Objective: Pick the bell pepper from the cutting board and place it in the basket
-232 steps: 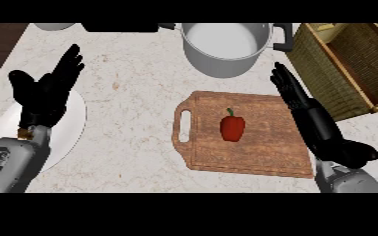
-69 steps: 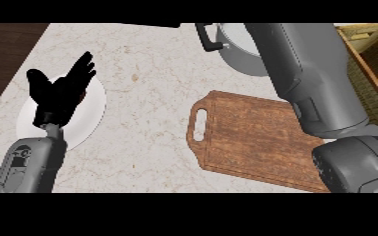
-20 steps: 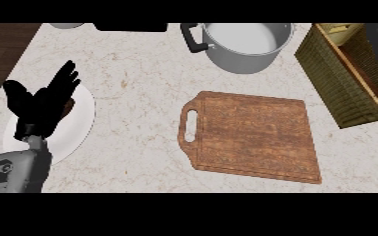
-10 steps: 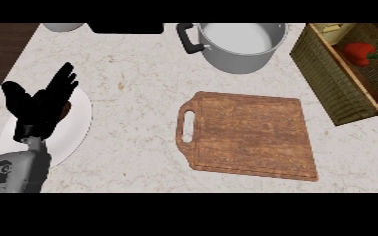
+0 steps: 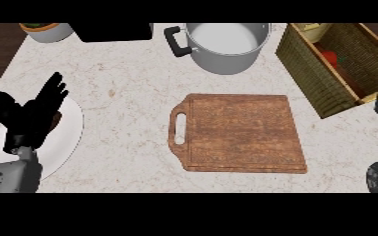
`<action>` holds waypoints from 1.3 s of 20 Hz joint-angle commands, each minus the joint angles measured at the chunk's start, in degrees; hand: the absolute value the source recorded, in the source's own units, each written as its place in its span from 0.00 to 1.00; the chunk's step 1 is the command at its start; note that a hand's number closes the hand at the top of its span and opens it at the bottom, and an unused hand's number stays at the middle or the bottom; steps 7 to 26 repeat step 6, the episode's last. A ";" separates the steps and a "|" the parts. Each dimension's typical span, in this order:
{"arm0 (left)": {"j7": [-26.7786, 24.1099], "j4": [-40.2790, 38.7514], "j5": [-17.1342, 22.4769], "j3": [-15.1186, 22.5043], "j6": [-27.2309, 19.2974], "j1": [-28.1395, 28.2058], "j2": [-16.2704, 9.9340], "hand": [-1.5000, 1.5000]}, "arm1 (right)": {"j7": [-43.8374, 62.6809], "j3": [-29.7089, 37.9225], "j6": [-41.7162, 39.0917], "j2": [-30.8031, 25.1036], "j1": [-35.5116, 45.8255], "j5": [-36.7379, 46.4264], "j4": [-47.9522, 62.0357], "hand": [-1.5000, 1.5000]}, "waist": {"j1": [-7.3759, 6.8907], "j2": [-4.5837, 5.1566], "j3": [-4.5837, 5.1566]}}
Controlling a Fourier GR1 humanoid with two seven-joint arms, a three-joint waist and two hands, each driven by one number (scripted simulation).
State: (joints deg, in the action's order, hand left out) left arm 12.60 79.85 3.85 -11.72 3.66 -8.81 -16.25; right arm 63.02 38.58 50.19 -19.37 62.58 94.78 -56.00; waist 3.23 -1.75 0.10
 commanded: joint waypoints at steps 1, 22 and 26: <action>-0.20 0.53 -1.34 0.41 -1.69 1.94 0.98 0.50 | 2.28 -1.05 -8.40 6.00 -4.03 -3.17 -11.23 0.00 | 1.93 -1.00 0.01; -0.38 0.28 0.36 -1.44 -0.44 1.86 -0.39 0.50 | 1.18 -3.91 -13.77 12.71 -12.82 -7.22 -25.34 0.00 | 2.50 -0.88 0.00; -0.38 0.28 0.36 -1.44 -0.44 1.86 -0.39 0.50 | 1.18 -3.91 -13.77 12.71 -12.82 -7.22 -25.34 0.00 | 2.50 -0.88 0.00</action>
